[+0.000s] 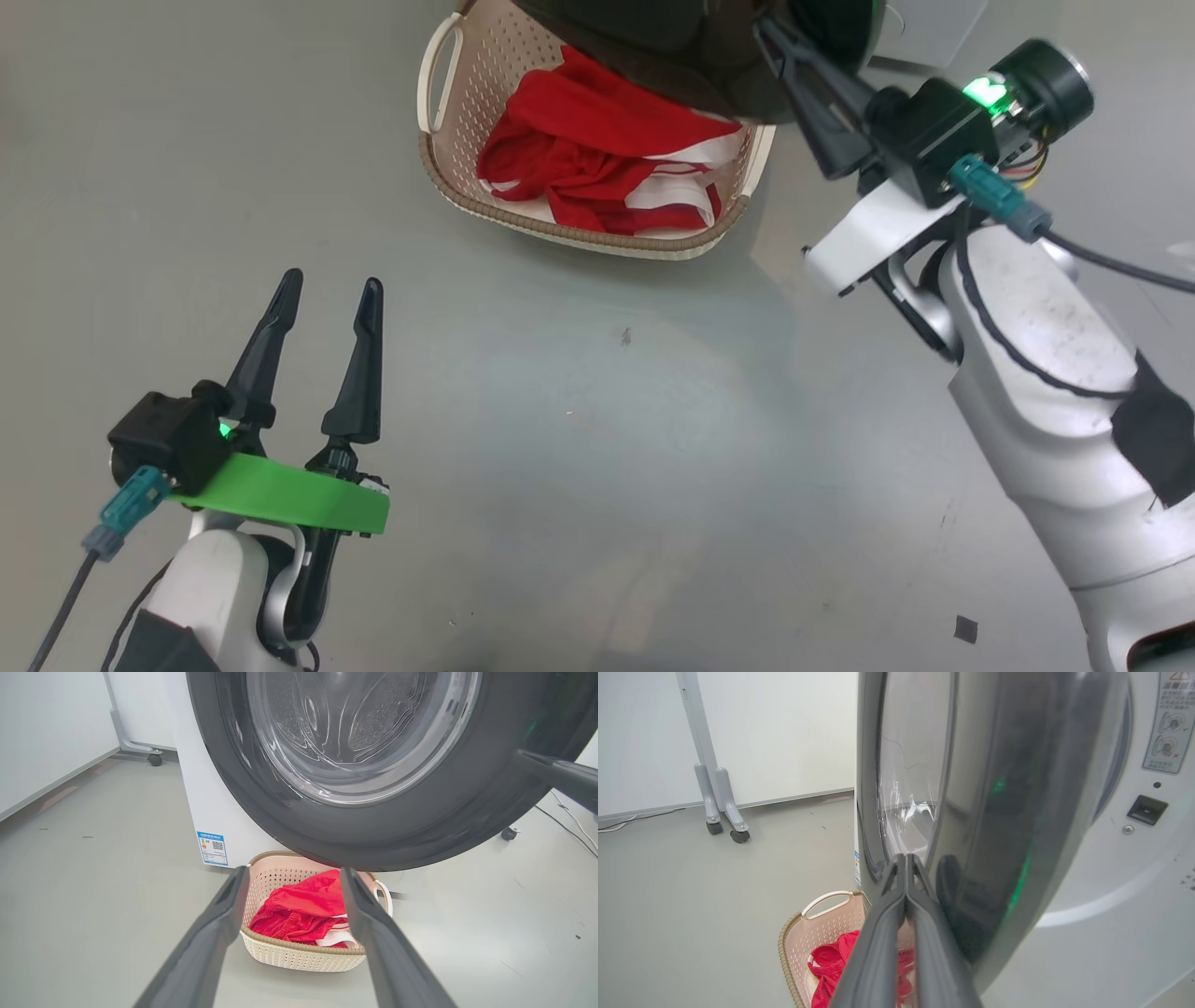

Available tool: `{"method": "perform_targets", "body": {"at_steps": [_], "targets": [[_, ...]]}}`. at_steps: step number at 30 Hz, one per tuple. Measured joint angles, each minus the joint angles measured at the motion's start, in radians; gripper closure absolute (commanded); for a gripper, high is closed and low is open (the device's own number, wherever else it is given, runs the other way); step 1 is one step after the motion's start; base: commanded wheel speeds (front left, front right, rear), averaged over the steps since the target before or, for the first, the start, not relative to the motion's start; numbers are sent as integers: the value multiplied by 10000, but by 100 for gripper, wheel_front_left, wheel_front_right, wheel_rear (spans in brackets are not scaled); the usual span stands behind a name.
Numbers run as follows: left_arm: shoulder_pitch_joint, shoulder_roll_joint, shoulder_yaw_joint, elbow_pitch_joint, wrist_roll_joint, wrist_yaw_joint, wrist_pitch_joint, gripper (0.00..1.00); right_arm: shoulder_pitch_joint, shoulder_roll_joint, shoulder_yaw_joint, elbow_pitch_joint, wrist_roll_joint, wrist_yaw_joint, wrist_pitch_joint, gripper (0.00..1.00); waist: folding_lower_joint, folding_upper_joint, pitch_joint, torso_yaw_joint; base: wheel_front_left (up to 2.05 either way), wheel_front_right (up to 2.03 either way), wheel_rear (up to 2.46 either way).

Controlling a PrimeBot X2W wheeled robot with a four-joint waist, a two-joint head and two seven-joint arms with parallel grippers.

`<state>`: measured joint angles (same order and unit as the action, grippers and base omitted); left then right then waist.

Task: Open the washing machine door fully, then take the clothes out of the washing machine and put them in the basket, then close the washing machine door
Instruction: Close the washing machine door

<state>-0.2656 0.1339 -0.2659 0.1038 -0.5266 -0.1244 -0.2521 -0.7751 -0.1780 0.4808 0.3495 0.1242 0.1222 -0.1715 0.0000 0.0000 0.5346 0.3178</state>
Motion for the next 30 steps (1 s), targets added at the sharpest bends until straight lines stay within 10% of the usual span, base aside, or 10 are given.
{"method": "perform_targets", "body": {"at_steps": [30], "targets": [[-928, -431, -558, -121, -453, 0, 0, 0, -3590, -1298, -769, 972, -228, 86, 445, 100, 0, 0, 1825, 580, 0, 0, 0]]}}
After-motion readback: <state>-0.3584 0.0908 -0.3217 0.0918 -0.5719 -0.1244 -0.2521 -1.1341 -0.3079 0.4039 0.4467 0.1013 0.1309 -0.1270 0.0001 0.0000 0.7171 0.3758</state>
